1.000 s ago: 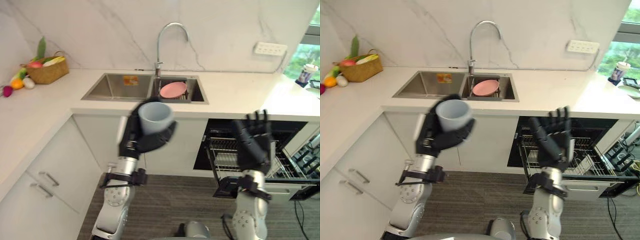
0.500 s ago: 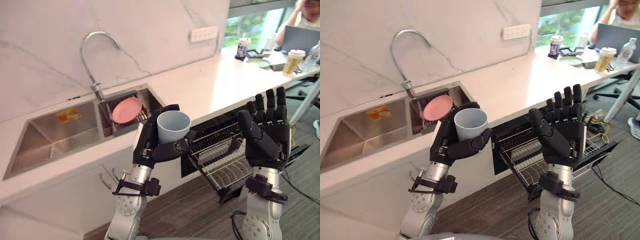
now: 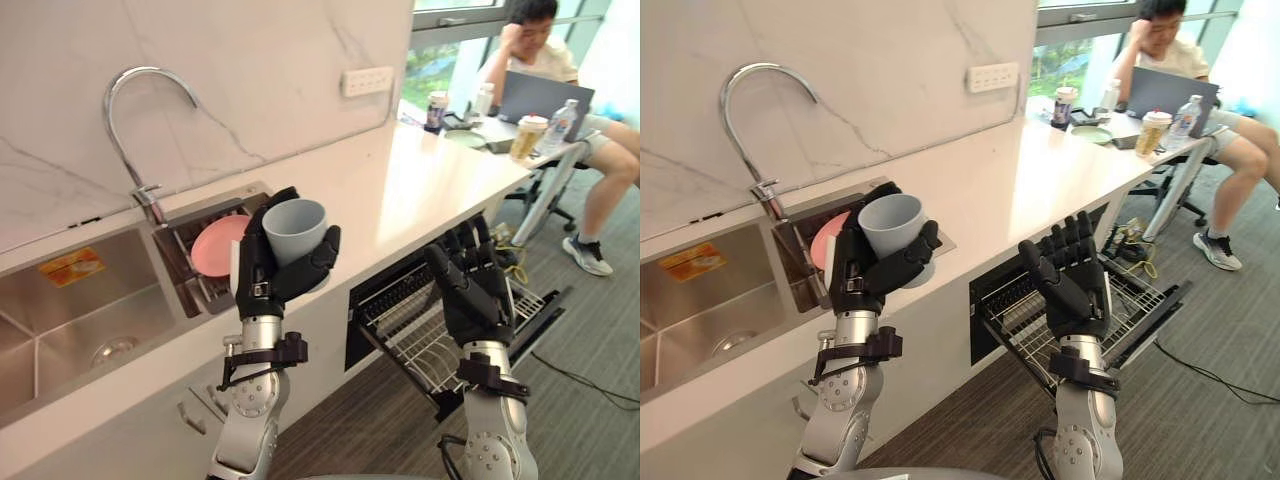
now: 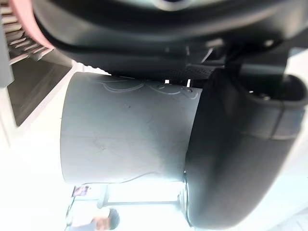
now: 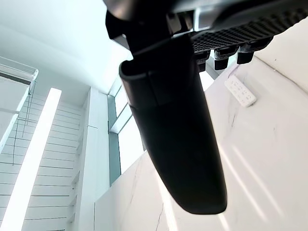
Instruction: Walk over to the sink, pick up the cup, carry it to the dishwasher, place the cup inside the dishwasher, then close the dishwasher door
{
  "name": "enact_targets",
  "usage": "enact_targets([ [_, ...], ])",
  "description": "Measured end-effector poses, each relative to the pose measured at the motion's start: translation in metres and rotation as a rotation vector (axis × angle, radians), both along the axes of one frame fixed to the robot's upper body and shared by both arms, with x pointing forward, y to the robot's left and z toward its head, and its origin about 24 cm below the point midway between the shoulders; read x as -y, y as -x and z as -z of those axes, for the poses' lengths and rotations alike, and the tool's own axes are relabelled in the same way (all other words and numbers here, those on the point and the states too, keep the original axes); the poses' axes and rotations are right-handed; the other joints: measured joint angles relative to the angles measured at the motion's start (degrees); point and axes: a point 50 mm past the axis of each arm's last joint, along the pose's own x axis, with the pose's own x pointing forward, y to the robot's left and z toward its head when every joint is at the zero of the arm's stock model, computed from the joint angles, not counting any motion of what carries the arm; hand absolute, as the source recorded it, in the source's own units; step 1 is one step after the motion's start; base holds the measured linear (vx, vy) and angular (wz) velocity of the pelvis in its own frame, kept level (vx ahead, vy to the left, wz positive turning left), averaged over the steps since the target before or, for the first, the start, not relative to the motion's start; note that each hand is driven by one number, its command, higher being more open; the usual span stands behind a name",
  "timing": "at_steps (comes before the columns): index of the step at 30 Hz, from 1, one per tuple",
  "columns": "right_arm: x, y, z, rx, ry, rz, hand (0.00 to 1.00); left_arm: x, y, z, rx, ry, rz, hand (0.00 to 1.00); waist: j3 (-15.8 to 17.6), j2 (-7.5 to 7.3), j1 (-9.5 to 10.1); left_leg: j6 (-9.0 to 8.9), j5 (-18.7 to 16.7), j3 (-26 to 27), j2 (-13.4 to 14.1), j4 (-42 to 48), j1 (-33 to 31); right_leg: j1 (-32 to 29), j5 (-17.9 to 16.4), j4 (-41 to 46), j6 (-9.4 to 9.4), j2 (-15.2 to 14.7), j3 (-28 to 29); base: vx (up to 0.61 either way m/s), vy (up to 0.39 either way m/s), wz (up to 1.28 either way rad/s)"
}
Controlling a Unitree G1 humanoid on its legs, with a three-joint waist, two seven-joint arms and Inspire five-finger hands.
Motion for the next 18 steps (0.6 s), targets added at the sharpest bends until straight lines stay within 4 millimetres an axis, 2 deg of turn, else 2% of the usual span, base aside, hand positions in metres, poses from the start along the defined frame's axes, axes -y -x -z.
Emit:
enact_targets([
  [3,-0.001,-0.008,0.011,-0.042,-0.007,-0.013,1.0,-0.017,-0.002,0.001,0.014,-0.018,-0.149,0.0,0.05,0.49,-0.12,0.17,-0.93,2.18,1.36,0.84,0.39,-0.16,0.97,-1.7,0.0,-0.92,-4.33,-0.04,0.032,-0.59],
  [4,-0.004,-0.013,0.014,-0.055,-0.011,-0.026,1.0,-0.027,-0.005,-0.001,0.027,-0.012,-0.23,0.0,0.84,1.02,0.11,0.09,-0.85,3.69,2.69,0.64,0.33,-0.16,-0.79,-4.03,-2.75,-1.77,-5.76,-0.09,-0.029,-0.67],
  [5,-0.006,-0.014,0.015,-0.06,-0.007,-0.038,1.0,-0.033,-0.007,-0.001,0.028,0.007,-0.285,0.0,1.09,0.96,0.11,-0.28,-1.02,4.05,3.44,0.85,0.3,-0.13,-1.42,-5.88,-3.19,-3.1,-6.02,-0.1,-0.069,-0.5],
  [6,-0.007,-0.014,0.016,-0.067,0.006,-0.043,1.0,-0.039,-0.009,0.001,0.023,0.021,-0.338,0.0,1.55,1.68,0.11,-0.73,-1.87,4.07,5.23,1.56,0.22,0.32,-0.91,-9.51,-3.2,-4.39,-5.57,-0.06,-0.129,-0.23],
  [7,-0.008,-0.014,0.016,-0.069,0.005,-0.047,1.0,-0.045,-0.009,0.003,0.013,0.025,-0.381,0.0,1.53,1.52,0.11,-1.96,-2.5,4.03,7.11,2.74,0.15,1.06,1.42,-13.31,-3.37,-5.31,-5.3,-0.01,-0.163,-0.11],
  [8,-0.009,-0.015,0.016,-0.066,0.004,-0.049,1.0,-0.048,-0.009,0.004,0.01,0.028,-0.4,0.0,1.59,1.19,0.14,-2.75,-2.79,3.97,7.85,3.32,0.11,1.5,3.4,-15.08,-3.43,-5.87,-5.12,0.03,-0.253,-0.01],
  [9,-0.01,-0.015,0.014,-0.058,-0.001,-0.052,1.0,-0.051,-0.008,0.004,0.011,0.033,-0.426,0.0,1.64,0.23,0.25,-4.42,-3.37,3.62,9.25,4.47,0.15,2.49,8.53,-17.9,-2.43,-6.41,-4.92,0.04,-0.259,0.06],
  [10,-0.011,-0.016,0.013,-0.053,-0.007,-0.052,1.0,-0.052,-0.007,0.004,0.012,0.032,-0.435,0.0,1.43,-0.45,0.34,-5.33,-3.54,3.31,9.72,4.95,0.06,2.84,11.43,-19.19,-1.83,-6.45,-5.09,0.31,-0.878,0.1],
  [11,-0.003,-0.023,0.004,-0.039,0.106,-0.086,1.0,-0.049,-0.005,0.017,-0.052,0.021,-0.443,0.0,1.21,4.42,1.02,-10.17,1.04,1.77,18.29,1.62,-0.5,4.83,6.2,-24.16,-0.78,2.34,-10.03,0.33,-0.824,0.05],
  [12,0.001,-0.023,0.004,-0.052,0.119,-0.086,1.0,-0.05,-0.005,0.017,-0.052,0.021,-0.452,0.0,1.25,4.49,0.85,-9.93,2.38,1.31,18.71,0.91,-0.18,5.02,5.93,-24.24,-1.35,3.01,-10.17,0.35,-0.798,0.03],
  [14,0.008,-0.023,0.005,-0.063,0.136,-0.073,1.0,-0.053,-0.004,0.017,-0.053,0.02,-0.461,0.0,1.46,4.55,0.43,-9.87,3.12,0.83,18.74,0.68,0.65,6.2,5.68,-24.36,-1.79,3.2,-10.26,0.1,-0.131,0.04],
  [15,0.012,-0.022,0.006,-0.068,0.142,-0.059,1.0,-0.054,-0.003,0.018,-0.053,0.024,-0.47,0.0,1.63,4.73,0.39,-9.2,3.16,0.94,18.58,2.58,0.67,7.54,5.56,-25.18,-1.77,3.44,-10.82,0.07,-0.083,0.08],
  [16,0.013,-0.022,0.006,-0.067,0.14,-0.056,1.0,-0.054,-0.003,0.018,-0.051,0.028,-0.47,0.0,2.55,5.23,0.43,-7.69,2.33,0.89,18.92,5.6,0.03,8.44,5.55,-25.61,-1.94,3.63,-11.68,0.06,-0.157,0.02],
  [17,0.008,-0.021,0.008,-0.067,0.127,-0.078,1.0,-0.059,0.002,0.022,-0.067,0.023,-0.493,0.0,4.01,5.21,0.61,-5.96,1.35,-0.95,20.55,14.24,-2.98,11.17,5.49,-27.37,-3.51,6.12,-12.43,0.02,-0.238,0.28],
  [18,0.007,-0.017,0.009,-0.044,0.128,-0.113,1.0,-0.061,0.002,0.027,-0.09,0.001,-0.475,0.0,5.02,4.39,0.79,-4.02,-1.1,-5.13,20.01,22.03,-7.87,15.01,6.49,-31.89,-4.88,6.89,-13.7,0.0,-0.21,0.26],
])
